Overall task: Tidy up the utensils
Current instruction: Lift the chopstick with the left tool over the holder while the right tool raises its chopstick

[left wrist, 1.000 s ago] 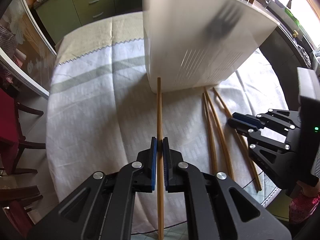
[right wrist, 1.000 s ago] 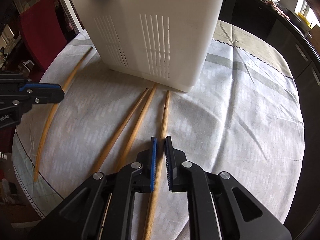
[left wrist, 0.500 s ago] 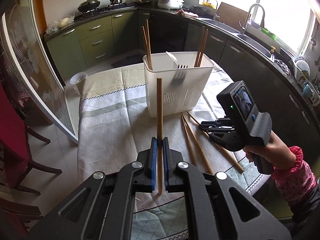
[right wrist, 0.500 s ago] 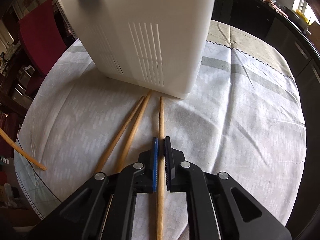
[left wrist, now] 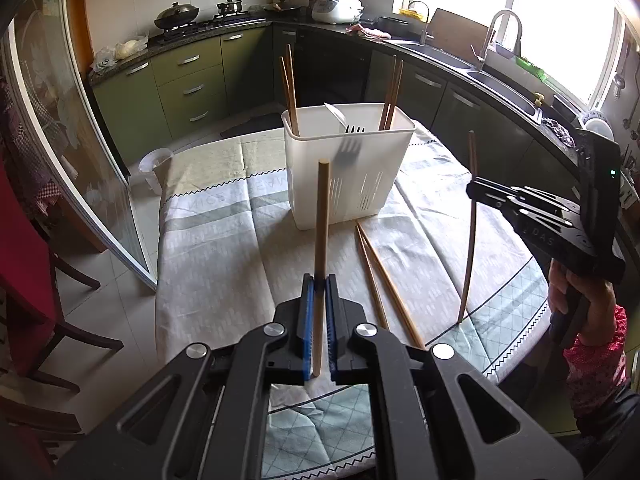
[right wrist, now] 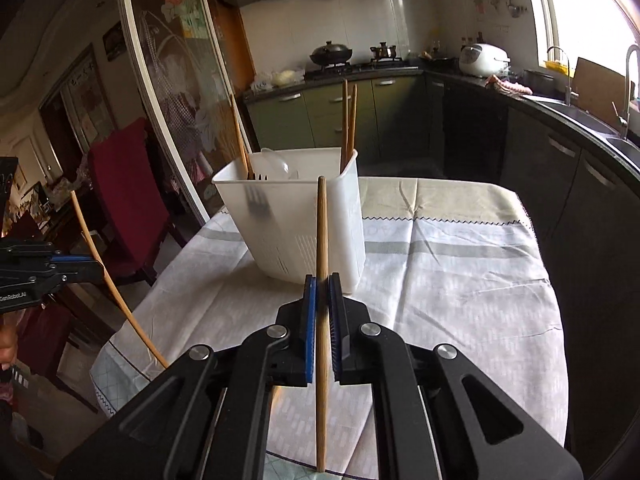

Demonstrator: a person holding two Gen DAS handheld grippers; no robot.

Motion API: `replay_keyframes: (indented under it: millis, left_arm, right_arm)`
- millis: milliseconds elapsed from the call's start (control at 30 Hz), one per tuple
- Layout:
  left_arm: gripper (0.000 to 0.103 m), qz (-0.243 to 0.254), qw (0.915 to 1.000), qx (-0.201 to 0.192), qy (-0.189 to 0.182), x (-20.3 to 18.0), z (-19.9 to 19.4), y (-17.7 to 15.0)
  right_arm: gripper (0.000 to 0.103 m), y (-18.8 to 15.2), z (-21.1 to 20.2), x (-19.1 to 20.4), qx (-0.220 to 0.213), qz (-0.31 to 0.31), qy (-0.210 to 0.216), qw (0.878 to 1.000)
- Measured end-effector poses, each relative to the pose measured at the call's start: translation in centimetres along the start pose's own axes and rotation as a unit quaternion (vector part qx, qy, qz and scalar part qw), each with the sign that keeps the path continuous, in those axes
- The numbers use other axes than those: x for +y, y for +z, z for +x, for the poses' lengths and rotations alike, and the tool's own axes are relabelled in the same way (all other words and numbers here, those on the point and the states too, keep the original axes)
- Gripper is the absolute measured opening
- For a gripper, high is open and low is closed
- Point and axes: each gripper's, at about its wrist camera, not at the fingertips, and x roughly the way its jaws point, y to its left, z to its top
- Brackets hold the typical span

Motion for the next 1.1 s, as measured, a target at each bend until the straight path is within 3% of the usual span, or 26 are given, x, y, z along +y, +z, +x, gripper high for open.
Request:
replay_keyframes:
  millis: [200, 433, 700, 933, 1100]
  left_arm:
    - [0.006, 0.003, 1.0000, -0.005, 0.003, -0.4, -0.5, -0.5]
    - [0.006, 0.000, 1.0000, -0.005, -0.003, -0.5, -0.8, -0.6]
    - [0.006, -0.011, 0.9997, -0.003, -0.021, -1.0, -1.1, 0.2]
    - [0.006, -0.002, 0.9988, -0.042, -0.024, -1.9, -3.5, 2.8]
    - [0.006, 0.004, 0.9961, -0.087, -0.014, -2.3, -6.5, 6.8]
  right_arm:
    - [0.007, -2.2, -6.3, 0.1, -0.056, -0.012, -0.006, 0.998]
    - [0.007, -4.8, -11.0, 1.9, -0.076, -0.037, -0.002, 0.996]
    - [0.007, -2.7, -12.1, 2.5, -0.096, -0.035, 0.029, 0.994]
    - [0.007, 0.6, -12.9, 3.2, -0.113, -0.035, 0.046, 0.992]
    - [0.007, 3.0, -12.9, 2.8, -0.118, -0.029, 0.054, 0.991]
